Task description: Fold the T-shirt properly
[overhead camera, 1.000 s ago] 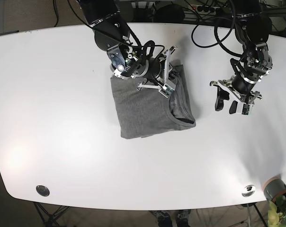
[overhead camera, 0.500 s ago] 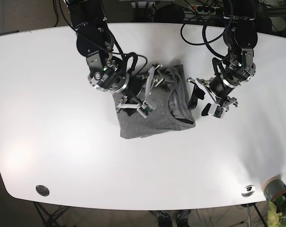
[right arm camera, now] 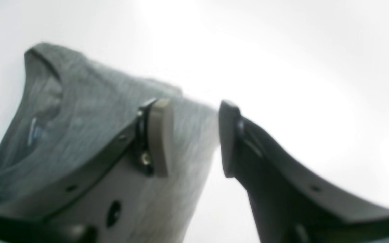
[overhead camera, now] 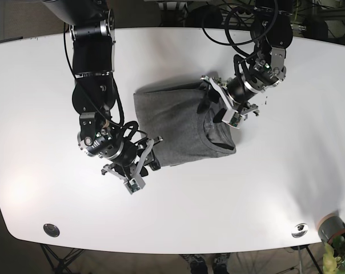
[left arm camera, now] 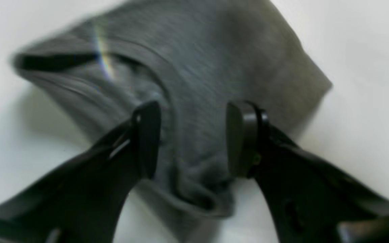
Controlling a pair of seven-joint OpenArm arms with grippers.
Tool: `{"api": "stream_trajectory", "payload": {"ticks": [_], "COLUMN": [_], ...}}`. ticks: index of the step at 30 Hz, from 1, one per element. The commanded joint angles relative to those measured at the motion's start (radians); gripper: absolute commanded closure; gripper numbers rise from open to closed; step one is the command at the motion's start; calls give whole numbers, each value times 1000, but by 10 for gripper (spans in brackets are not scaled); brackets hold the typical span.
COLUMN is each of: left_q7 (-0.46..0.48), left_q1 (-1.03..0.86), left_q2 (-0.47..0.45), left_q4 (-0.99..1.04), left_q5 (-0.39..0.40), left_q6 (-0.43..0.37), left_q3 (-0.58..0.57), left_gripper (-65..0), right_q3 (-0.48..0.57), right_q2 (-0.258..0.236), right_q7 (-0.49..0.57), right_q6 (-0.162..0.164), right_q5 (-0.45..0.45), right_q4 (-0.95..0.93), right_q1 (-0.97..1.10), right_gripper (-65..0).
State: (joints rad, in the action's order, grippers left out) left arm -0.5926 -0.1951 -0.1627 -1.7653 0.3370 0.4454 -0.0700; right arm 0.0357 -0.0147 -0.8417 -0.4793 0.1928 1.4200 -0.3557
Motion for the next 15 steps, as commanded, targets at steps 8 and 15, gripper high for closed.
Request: {"api": "stream_trajectory", "payload": {"ticks": [8, 15], "left_q7": [27, 27], "left_q1": [-8, -1], "left_q2": [-4, -4], "left_q4": [44, 100], "left_q5": [15, 14], "left_q6": [2, 2], "left_q3": [-6, -7], "left_gripper": [-94, -94], "right_q3": [3, 3], "right_q2": [-11, -29], "right_q7": [226, 433], "right_q6": [-5, -5], "right_q5": [4, -11], "right_q4": [-262, -523], "right_q1": [-121, -167], "right_gripper": [-133, -116]}}
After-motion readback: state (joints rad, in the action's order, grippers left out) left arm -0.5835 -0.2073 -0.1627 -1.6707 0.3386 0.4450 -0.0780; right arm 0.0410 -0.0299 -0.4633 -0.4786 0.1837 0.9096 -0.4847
